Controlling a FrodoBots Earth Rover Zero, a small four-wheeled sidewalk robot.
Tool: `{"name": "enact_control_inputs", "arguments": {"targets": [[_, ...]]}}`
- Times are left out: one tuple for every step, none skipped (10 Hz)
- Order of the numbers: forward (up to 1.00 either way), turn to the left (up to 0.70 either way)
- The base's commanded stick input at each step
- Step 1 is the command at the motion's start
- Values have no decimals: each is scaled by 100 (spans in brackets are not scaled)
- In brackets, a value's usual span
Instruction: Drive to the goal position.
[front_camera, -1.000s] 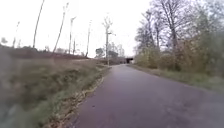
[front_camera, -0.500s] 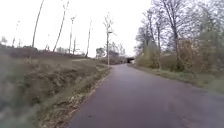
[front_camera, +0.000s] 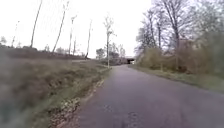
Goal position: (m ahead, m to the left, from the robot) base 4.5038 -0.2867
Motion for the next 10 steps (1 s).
{"name": "enact_control_inputs", "arguments": {"targets": [[70,0],[70,0],[70,0],[70,0],[70,0],[70,0],[70,0],[70,0],[70,0],[70,0]]}}
